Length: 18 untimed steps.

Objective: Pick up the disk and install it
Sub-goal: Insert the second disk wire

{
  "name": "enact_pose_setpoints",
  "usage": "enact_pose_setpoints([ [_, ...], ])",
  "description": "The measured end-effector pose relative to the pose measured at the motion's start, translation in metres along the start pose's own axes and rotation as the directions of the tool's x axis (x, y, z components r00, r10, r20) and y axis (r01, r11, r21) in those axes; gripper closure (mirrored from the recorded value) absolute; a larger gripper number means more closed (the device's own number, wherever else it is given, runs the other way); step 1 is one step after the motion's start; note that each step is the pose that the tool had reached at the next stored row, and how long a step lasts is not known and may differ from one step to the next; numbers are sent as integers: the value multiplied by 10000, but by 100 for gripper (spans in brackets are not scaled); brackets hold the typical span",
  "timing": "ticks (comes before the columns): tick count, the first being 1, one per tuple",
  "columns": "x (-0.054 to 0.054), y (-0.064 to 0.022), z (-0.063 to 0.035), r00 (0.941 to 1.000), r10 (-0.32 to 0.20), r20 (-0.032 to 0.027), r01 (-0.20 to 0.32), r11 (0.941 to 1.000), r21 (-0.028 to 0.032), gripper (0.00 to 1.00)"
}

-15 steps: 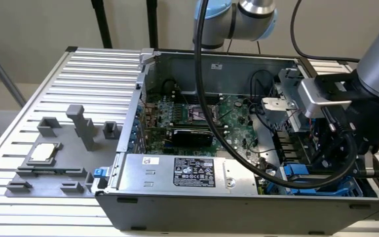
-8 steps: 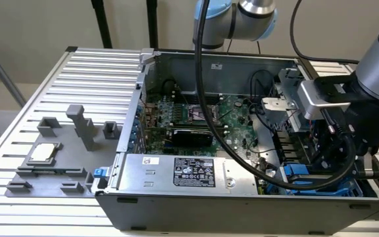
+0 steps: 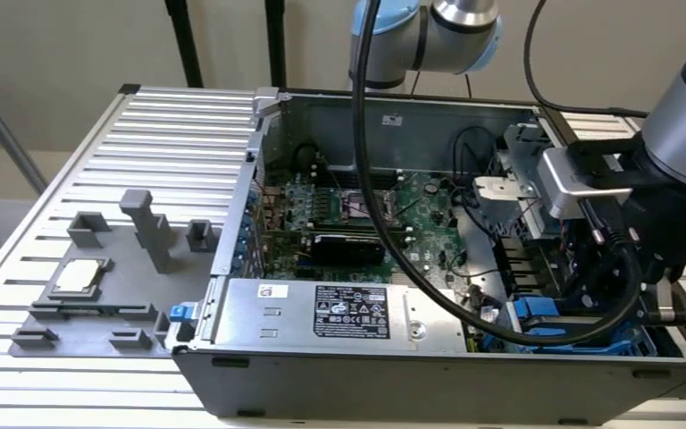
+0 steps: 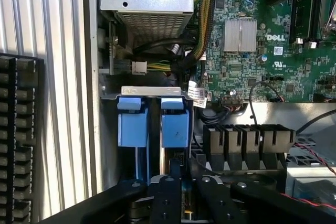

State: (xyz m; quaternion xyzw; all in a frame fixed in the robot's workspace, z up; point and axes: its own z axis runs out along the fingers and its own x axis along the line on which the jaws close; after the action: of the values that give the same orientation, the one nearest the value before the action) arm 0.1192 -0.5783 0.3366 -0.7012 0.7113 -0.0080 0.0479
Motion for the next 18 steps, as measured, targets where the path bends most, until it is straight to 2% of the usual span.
enact_pose_setpoints([
  [5, -6, -5, -110, 10000, 0, 7, 0, 10000, 1, 0],
  [8, -9, 34, -172, 10000, 1, 16, -1, 10000, 7, 0],
  [11, -9, 123, -190, 10000, -2, 21, 2, 10000, 57, 0],
  [12, -9, 145, -192, 10000, -4, 22, 4, 10000, 95, 0],
  [13, -8, 146, -193, 10000, -4, 22, 4, 9999, 108, 0],
  [18, -9, 146, -192, 10000, -5, 24, 5, 9999, 109, 0],
])
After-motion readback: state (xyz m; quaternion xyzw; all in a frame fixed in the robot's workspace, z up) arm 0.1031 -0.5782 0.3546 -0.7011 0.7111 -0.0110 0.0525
